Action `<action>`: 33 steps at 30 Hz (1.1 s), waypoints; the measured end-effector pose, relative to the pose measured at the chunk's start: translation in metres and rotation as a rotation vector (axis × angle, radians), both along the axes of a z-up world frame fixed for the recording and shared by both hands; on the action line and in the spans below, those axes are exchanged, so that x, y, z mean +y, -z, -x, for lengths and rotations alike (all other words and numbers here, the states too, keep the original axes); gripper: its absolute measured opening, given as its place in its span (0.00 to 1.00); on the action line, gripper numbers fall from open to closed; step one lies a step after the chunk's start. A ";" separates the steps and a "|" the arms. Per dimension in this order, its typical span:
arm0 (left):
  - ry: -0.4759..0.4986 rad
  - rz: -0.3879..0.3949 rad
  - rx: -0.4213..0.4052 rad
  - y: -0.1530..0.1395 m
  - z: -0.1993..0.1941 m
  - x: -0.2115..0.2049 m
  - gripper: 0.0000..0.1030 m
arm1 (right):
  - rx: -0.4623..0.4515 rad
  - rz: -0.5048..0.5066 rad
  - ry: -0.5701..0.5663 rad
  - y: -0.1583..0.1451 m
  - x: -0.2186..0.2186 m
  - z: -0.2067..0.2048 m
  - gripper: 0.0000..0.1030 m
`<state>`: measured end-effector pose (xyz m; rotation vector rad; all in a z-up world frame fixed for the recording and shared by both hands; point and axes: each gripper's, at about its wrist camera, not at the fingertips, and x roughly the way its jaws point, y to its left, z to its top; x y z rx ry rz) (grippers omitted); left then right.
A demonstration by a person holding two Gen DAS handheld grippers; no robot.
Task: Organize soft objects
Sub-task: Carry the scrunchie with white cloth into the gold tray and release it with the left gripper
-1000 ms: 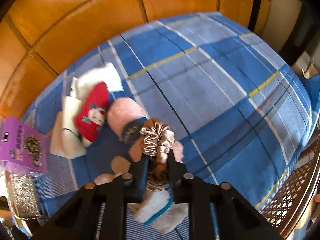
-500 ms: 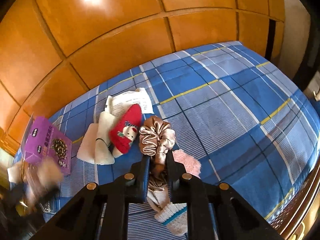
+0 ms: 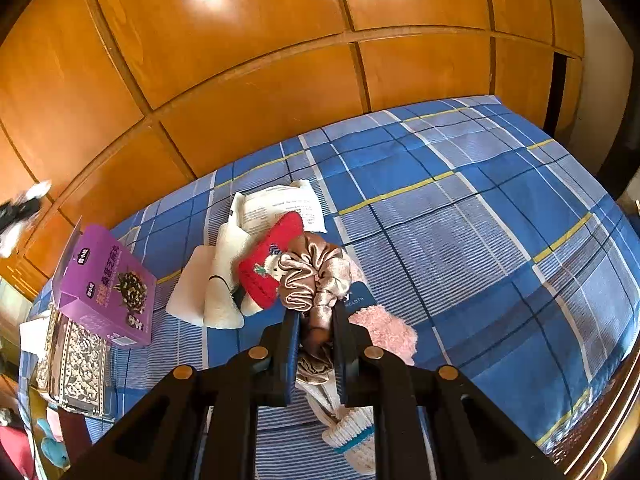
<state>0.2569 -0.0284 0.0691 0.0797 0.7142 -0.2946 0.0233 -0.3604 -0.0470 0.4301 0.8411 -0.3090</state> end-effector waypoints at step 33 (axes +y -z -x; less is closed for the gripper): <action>-0.550 0.065 0.149 0.131 0.214 0.297 0.84 | 0.098 0.075 -0.044 0.003 0.020 -0.039 0.13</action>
